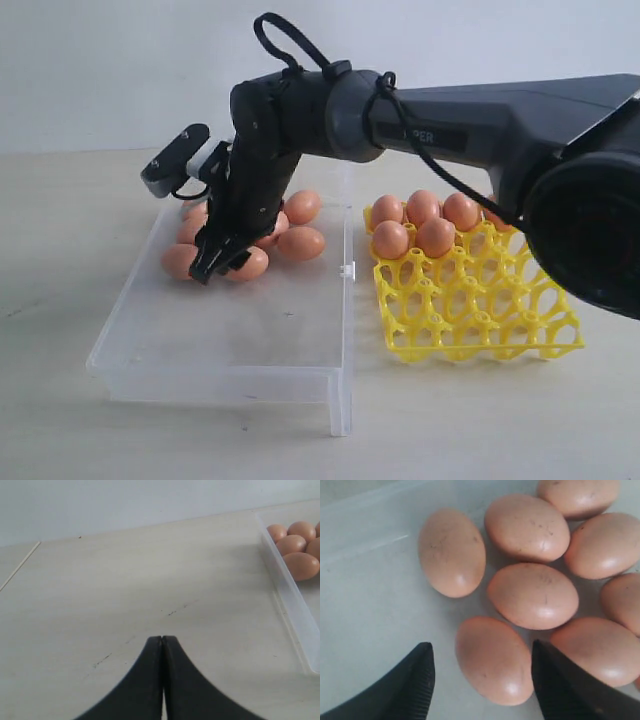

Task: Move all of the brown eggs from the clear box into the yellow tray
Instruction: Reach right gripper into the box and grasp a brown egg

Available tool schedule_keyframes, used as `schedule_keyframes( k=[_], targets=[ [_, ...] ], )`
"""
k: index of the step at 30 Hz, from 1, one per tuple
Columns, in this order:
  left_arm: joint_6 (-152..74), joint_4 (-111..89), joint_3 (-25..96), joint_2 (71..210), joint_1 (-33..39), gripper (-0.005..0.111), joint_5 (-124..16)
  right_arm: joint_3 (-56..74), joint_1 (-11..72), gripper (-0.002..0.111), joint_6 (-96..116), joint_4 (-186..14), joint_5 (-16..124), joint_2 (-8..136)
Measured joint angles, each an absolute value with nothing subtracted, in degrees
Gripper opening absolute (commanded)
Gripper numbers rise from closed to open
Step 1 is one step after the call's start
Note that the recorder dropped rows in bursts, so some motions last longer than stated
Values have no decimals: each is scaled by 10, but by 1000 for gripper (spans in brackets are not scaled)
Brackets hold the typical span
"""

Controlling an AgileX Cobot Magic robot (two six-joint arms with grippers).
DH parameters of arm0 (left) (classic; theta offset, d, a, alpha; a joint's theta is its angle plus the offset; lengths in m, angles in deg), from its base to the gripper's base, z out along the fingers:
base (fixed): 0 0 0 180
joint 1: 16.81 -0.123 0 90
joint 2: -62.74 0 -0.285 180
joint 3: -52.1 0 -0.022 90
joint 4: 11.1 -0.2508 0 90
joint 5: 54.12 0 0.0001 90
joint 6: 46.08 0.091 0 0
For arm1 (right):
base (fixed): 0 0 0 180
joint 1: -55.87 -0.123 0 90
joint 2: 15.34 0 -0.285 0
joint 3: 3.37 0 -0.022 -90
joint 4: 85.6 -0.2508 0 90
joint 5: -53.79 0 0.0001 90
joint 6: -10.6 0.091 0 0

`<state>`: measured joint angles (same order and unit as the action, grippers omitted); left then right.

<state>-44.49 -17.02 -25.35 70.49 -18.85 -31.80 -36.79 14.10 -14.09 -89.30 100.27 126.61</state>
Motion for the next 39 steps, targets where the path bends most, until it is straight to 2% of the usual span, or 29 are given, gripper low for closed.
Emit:
schedule_keyframes(
  k=[16, 22, 39],
  targets=[
    [-445, -170, -253, 705, -189, 0, -318, -370, 140, 53, -192, -856, 1002, 1286],
    [-445, -170, -253, 705, -189, 0, -318, -370, 138, 66, -184, -856, 1005, 1286],
    [-445, -170, -253, 705, -189, 0, -318, -370, 106, 66, -192, -818, 978, 1287]
  ],
)
